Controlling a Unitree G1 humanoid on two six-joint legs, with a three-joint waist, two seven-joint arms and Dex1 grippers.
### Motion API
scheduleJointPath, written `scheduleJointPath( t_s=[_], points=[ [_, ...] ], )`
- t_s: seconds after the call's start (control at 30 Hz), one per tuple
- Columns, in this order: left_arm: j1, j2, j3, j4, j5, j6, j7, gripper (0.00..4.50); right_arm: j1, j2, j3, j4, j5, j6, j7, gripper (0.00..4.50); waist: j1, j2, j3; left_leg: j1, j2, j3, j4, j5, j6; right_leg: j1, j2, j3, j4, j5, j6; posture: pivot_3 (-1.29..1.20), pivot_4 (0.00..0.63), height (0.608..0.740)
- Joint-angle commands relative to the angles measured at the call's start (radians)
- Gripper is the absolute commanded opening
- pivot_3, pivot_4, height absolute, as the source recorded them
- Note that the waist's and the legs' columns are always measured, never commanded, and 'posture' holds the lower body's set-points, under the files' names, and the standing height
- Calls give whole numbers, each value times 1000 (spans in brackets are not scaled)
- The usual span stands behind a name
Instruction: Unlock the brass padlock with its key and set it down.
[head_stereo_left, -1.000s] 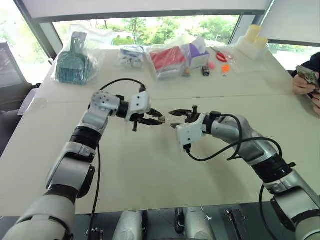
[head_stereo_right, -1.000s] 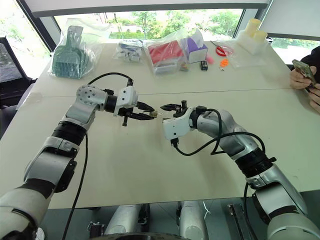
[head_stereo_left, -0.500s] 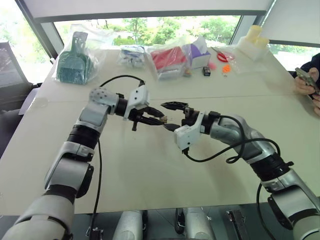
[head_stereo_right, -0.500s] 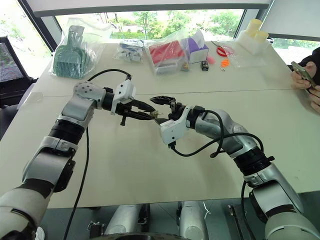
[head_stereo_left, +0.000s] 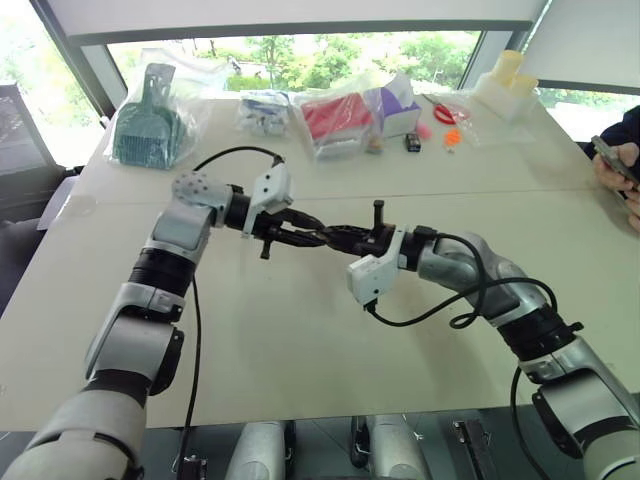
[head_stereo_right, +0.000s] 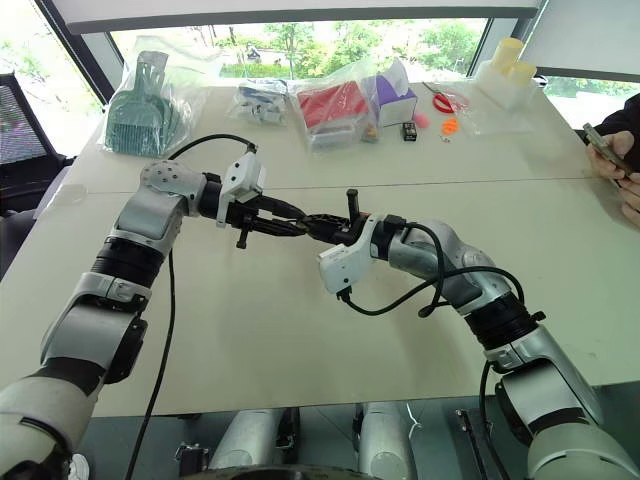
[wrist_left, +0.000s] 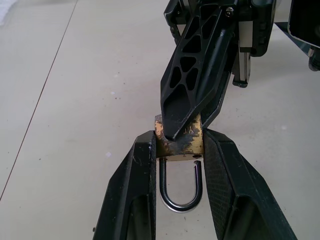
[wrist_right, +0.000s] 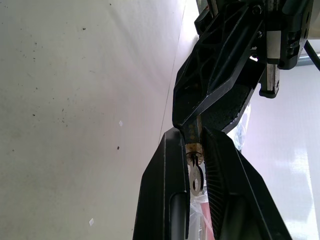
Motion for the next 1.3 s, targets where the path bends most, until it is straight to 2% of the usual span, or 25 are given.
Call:
scheduleJointPath(
  t_s=[0.03,0.23,0.47,0.57,0.8,0.83,1.1,1.3],
  points=[
    [-18,4,11,-37,-11,2,3,1772,-22,10,-39,-11,18,11,-9,0,0,0,0,0,0,0,0,0,0,0,0,0,0,0,0,0,150,740],
    [-6,34,41,-48,-22,12,25,4412,-19,12,-45,-6,23,24,-2,0,-2,0,0,0,0,0,0,0,0,0,0,0,0,0,0,0,150,740],
    [-36,44,113,-34,-56,14,93,4470,-16,15,-47,-3,25,28,1,0,0,0,0,0,0,0,0,0,-1,0,0,0,0,0,0,0,150,740],
    [-16,72,122,-68,-82,41,69,3581,-12,23,-44,-4,28,34,3,0,-3,0,0,0,0,0,0,1,-1,0,0,0,0,0,0,0,150,740],
    [49,95,98,-158,-117,104,6,337,-21,24,-42,4,26,30,8,0,-4,0,0,0,0,0,0,1,-2,0,0,0,0,0,0,0,150,740],
    [52,95,99,-163,-119,110,8,36,-22,23,-43,4,25,30,9,0,-3,0,0,0,0,0,0,1,-2,0,0,0,0,0,0,0,150,740],
    [78,92,70,-163,-79,97,26,36,-16,30,-42,-15,29,39,16,0,-3,0,0,0,0,0,0,1,-2,0,0,1,1,0,0,0,150,740],
    [61,74,49,-95,-56,61,35,36,-9,38,-41,-30,33,43,19,0,-3,0,0,0,0,0,0,1,-1,0,0,0,1,0,0,0,150,740]
  ],
)
